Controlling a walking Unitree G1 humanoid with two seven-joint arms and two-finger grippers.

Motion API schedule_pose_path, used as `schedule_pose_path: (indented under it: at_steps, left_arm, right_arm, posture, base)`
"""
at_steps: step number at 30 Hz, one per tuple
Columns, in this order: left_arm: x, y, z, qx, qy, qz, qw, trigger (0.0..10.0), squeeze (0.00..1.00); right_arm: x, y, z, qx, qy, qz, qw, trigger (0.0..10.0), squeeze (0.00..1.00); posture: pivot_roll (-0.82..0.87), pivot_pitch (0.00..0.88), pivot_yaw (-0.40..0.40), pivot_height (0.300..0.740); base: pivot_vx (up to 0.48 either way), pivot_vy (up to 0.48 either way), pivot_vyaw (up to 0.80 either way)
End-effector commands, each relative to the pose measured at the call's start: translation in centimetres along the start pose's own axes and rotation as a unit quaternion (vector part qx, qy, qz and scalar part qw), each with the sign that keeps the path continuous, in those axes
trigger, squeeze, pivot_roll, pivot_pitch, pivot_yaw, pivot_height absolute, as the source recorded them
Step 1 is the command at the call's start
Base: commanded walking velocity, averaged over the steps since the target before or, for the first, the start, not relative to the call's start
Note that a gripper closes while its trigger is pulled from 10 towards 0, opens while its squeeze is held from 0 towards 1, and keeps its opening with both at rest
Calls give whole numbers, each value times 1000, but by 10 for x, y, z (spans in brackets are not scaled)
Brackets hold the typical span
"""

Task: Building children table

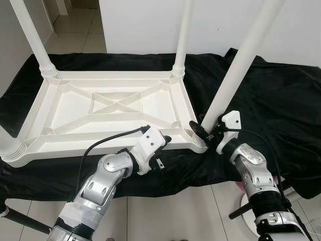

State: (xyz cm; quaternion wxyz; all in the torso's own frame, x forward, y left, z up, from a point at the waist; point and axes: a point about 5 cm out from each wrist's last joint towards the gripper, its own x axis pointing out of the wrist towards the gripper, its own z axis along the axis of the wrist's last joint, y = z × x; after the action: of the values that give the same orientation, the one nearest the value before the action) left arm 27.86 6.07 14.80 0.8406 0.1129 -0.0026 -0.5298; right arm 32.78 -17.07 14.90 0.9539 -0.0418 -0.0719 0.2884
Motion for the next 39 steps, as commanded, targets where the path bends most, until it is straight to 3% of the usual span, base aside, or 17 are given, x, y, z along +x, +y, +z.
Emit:
schedule_pose_path:
  at_steps: [1,5,7,9,11,13,15,17,18,19,21,22,23,32,33,34,39]
  left_arm:
    - [-1,1,-2,2,7,15,1000,10000,0]
    - [-1,0,-2,1,8,14,1000,10000,0]
    - [-1,0,-3,0,8,13,1000,10000,0]
    - [-1,0,-3,0,8,13,1000,10000,0]
    - [-1,0,-3,0,8,13,1000,10000,0]
    - [-1,0,-3,0,8,13,1000,10000,0]
    - [-1,0,-3,0,8,13,1000,10000,0]
    - [-1,0,-3,0,8,13,1000,10000,0]
    - [-1,0,-3,0,8,13,1000,10000,0]
    - [-1,0,-3,0,8,13,1000,10000,0]
    - [-1,1,-3,1,7,16,1000,10000,0]
    - [-1,1,-3,1,7,16,1000,10000,0]
    - [-1,1,-3,1,7,16,1000,10000,0]
    - [-1,1,-3,0,7,17,1000,10000,0]
    - [-1,1,-3,0,8,17,1000,10000,0]
    - [-1,1,-3,1,7,17,1000,10000,0]
    - [-1,1,-3,1,7,17,1000,10000,0]
  right_arm:
    - [-6,-1,-9,30,15,-24,999,10000,0]
    - [-6,-2,-9,31,23,-53,998,10000,0]
    - [-5,-1,-8,54,34,-133,989,10000,0]
    - [-4,0,-9,61,40,-159,985,10000,0]
    - [-4,13,-11,75,43,-216,972,10000,0]
    - [-4,13,-11,75,43,-216,972,10000,0]
    - [-4,27,-13,83,45,-260,961,10000,0]
    - [-4,27,-13,83,45,-260,961,10000,0]
    - [-6,35,-15,93,45,-300,948,10000,0]
    - [-6,35,-15,93,45,-300,948,10000,0]
    - [-8,47,-18,110,44,-382,917,10000,0]
    - [-8,47,-18,110,44,-382,917,10000,0]
    - [-8,51,-17,114,48,-405,906,10000,0]
    - [-6,52,-13,121,43,-392,911,10000,0]
    - [-6,51,-11,123,37,-389,912,10000,416]
    - [-5,52,-7,137,24,-375,917,10000,1000]
    - [-4,53,0,155,-4,-345,926,10000,1000]
  posture:
    - [-69,68,-33,740]
    - [-72,70,-33,740]
    - [-75,71,-34,740]
    - [-75,71,-34,740]
    - [-76,69,-34,740]
    - [-76,69,-34,740]
    - [-73,67,-35,740]
    - [-73,67,-35,740]
    - [-72,67,-38,740]
    - [-72,67,-38,740]
    - [-65,67,-40,740]
    - [-65,67,-40,740]
    - [-65,67,-40,740]
    - [-68,67,-40,740]
    - [-70,67,-40,740]
    - [-70,67,-39,740]
    - [-72,67,-38,740]
  base:
    - [0,0,0]
    - [0,0,0]
    - [0,0,0]
    - [0,0,0]
    - [0,0,0]
    - [0,0,0]
    - [0,0,0]
    - [0,0,0]
    - [0,0,0]
    - [0,0,0]
    - [0,0,0]
    - [0,0,0]
    - [0,0,0]
    - [0,0,0]
    - [0,0,0]
    - [0,0,0]
    - [0,0,0]
